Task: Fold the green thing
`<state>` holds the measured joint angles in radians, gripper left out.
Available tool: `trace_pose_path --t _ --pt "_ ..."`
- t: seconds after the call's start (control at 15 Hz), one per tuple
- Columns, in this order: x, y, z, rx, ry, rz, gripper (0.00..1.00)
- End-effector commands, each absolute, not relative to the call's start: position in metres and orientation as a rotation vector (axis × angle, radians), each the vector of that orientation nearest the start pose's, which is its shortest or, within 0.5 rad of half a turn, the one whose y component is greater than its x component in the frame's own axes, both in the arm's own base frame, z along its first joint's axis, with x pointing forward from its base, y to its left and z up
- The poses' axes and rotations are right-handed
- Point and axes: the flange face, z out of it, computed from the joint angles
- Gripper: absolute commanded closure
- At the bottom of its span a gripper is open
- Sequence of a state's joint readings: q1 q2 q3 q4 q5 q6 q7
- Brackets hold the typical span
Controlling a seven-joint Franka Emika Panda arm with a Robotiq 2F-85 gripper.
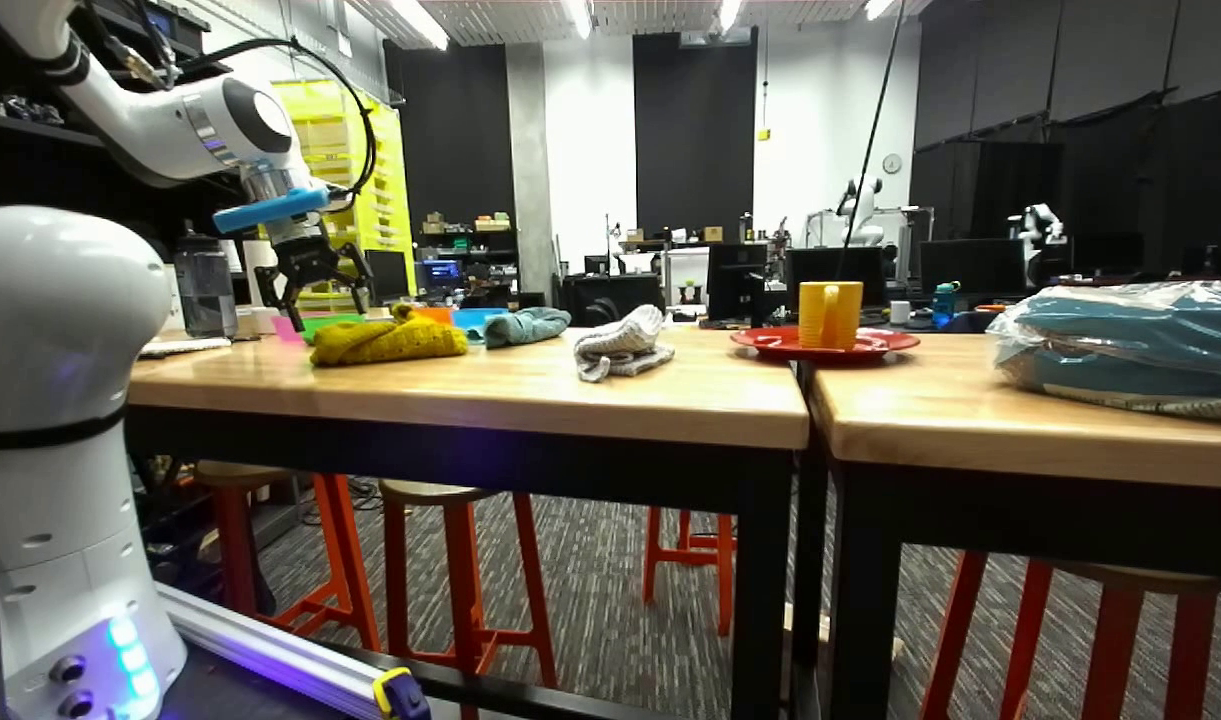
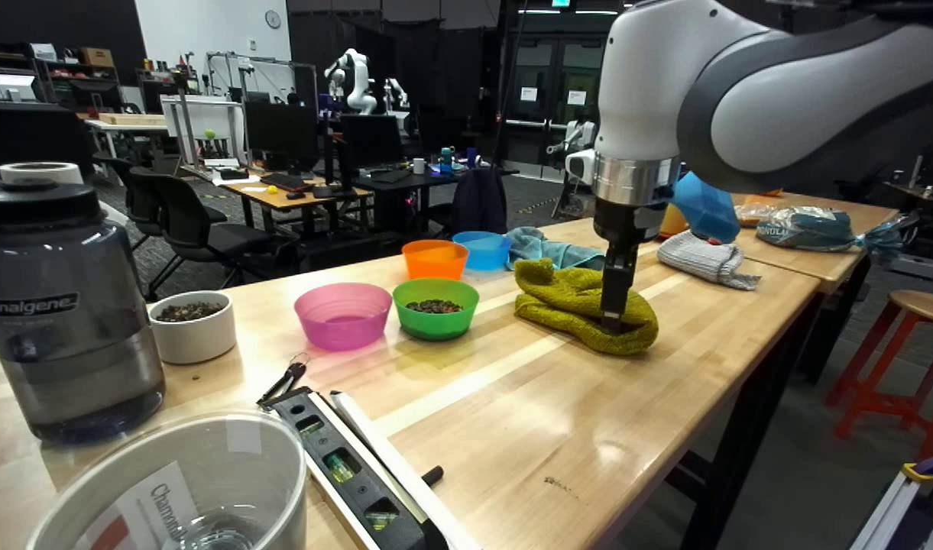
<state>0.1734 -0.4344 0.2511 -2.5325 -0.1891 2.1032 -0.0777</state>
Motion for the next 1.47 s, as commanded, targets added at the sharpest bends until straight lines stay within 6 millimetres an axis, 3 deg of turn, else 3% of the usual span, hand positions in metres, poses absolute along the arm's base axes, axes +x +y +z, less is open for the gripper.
trace_pose_path --t 0.0,0.87,1.0,1.4 --pt "0.382 0.174 0.416 -3.281 -0.961 -0.071 0.00" --pt "0.406 0.178 0.394 -3.308 -0.853 -0.097 0.00" --pt "0.407 0.176 0.394 -3.322 -0.844 -0.105 0.26" --pt "0.409 0.169 0.393 -3.351 -0.804 -0.114 0.70"
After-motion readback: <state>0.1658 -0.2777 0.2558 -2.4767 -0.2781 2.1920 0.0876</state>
